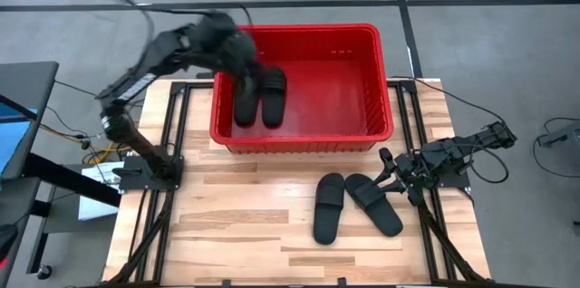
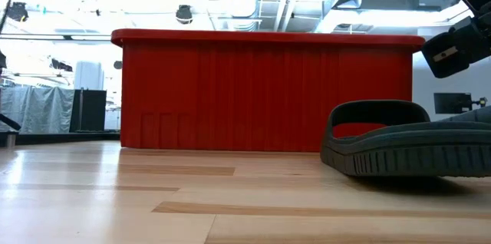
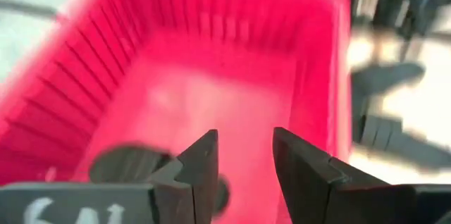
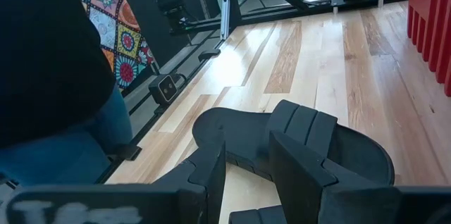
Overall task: Pick and place slides into bin
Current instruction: Put the black slide into the red container
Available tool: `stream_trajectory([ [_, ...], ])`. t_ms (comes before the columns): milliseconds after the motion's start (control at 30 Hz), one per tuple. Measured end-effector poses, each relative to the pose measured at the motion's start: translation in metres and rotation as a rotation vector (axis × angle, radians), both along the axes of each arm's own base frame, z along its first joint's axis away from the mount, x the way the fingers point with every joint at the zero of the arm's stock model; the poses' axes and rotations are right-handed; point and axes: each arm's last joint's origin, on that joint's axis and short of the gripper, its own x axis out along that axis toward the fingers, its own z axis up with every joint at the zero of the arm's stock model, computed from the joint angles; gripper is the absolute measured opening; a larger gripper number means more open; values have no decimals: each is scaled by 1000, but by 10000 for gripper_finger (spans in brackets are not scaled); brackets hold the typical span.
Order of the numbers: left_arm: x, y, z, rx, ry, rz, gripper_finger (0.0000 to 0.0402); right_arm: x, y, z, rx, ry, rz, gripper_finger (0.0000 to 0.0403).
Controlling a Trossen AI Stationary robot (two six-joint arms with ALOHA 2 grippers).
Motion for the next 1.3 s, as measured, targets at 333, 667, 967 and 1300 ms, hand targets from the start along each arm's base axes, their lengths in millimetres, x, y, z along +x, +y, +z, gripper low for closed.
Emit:
stream_trajectory([
  [333,-65,-51,43,136,-522,51,126,0,0,0,0,0,0,102],
  [667,-99,-85,-39,25,-777,24,126,0,0,0,0,0,0,102],
  [967,-109,-114,-94,-84,-848,-42,126,0,0,0,0,0,0,102],
  [1300,-110,-141,-125,-125,-902,-112,126,0,0,0,0,0,0,102],
])
